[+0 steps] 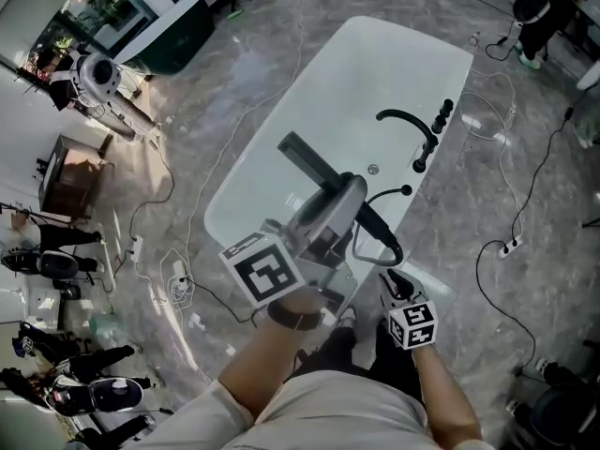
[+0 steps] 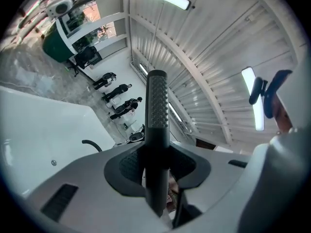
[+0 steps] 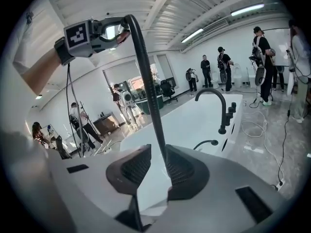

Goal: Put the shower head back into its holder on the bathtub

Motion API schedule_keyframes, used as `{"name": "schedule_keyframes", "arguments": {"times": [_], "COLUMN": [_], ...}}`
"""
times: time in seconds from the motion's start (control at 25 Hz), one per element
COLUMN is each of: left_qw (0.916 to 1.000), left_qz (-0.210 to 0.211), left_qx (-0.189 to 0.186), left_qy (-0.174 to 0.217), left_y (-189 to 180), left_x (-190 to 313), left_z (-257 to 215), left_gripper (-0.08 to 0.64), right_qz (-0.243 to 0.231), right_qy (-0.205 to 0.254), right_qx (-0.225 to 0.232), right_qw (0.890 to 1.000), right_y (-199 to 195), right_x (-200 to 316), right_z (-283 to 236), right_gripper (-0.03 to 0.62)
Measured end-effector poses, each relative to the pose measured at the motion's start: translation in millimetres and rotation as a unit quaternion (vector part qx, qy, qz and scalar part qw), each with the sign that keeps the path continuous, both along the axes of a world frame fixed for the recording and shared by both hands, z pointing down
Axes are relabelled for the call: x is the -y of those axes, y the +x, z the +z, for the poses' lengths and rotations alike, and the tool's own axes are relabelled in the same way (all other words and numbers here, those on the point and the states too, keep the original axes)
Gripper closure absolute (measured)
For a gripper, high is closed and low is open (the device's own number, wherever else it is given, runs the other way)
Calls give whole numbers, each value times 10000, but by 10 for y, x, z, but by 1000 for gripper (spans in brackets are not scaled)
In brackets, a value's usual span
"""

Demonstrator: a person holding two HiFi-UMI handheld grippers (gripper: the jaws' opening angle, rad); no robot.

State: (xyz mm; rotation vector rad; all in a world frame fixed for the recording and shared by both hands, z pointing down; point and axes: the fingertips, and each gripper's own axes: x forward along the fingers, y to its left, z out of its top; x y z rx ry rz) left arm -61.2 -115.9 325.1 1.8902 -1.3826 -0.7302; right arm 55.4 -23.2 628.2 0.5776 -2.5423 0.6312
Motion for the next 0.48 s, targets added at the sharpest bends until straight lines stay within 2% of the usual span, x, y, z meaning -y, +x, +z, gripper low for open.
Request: {"name": "schedule_keyframes", "arguments": {"times": [0.08, 0.48], "left_qw": [9997, 9915], "left_qz": [-3, -10], "left_qx": [-244, -1285], "left_qy": [30, 192], "left_y": [-25, -81], "left_x": [44, 155], "left_z": [-43, -265], "left_gripper": [436, 436], "right_qz": [107, 517], "right_qy": [-95, -376], "right_qx": [4, 13], "right_qw": [9999, 9979], "right_y": [-35, -150], "right_x": [57, 197], "right_z": [97, 521], "right_gripper": [506, 491]}}
